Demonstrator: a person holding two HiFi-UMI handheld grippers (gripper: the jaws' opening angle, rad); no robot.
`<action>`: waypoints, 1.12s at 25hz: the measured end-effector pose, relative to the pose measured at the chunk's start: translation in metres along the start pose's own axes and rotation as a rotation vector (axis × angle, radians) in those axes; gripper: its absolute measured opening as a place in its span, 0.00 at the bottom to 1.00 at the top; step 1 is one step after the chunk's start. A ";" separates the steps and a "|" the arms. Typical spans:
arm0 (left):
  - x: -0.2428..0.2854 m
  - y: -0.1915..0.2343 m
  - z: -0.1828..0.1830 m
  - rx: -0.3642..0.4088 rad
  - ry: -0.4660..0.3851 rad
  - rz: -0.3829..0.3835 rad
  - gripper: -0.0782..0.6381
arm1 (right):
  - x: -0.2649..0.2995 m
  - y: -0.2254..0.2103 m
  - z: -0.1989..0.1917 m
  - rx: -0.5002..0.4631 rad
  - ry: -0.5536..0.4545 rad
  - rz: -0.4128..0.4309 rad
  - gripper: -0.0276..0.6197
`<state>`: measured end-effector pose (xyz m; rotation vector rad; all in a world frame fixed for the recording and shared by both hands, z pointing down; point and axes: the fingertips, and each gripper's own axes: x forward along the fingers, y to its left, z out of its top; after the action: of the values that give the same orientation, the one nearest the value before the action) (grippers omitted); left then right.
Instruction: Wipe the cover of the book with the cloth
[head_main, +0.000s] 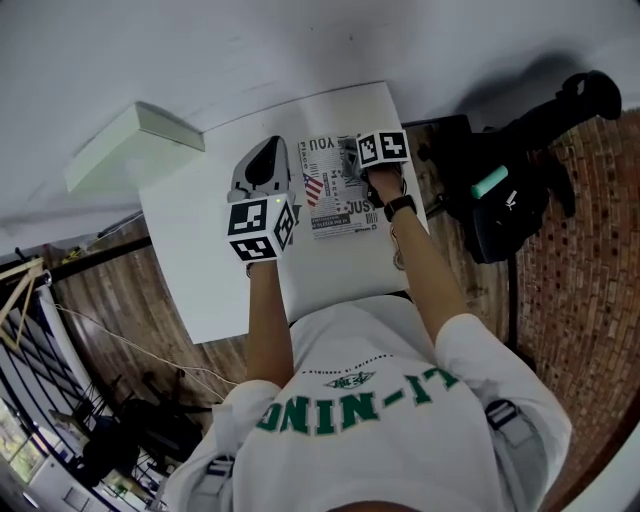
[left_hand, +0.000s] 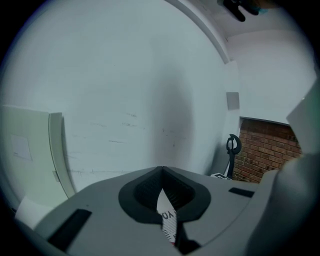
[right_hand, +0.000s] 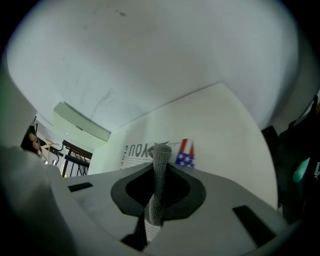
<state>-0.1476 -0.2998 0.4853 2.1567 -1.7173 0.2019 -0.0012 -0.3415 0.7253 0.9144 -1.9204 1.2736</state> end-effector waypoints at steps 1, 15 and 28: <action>0.001 -0.002 0.000 0.000 0.001 -0.004 0.12 | -0.008 -0.013 0.001 0.016 -0.012 -0.016 0.09; -0.006 0.007 -0.005 -0.002 0.024 0.023 0.12 | 0.021 0.074 -0.019 -0.088 -0.008 0.098 0.09; -0.010 0.010 -0.006 -0.002 0.022 0.028 0.12 | 0.016 0.048 -0.032 -0.058 -0.003 0.067 0.09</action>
<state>-0.1591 -0.2905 0.4898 2.1224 -1.7358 0.2308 -0.0447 -0.3006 0.7251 0.8290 -1.9950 1.2488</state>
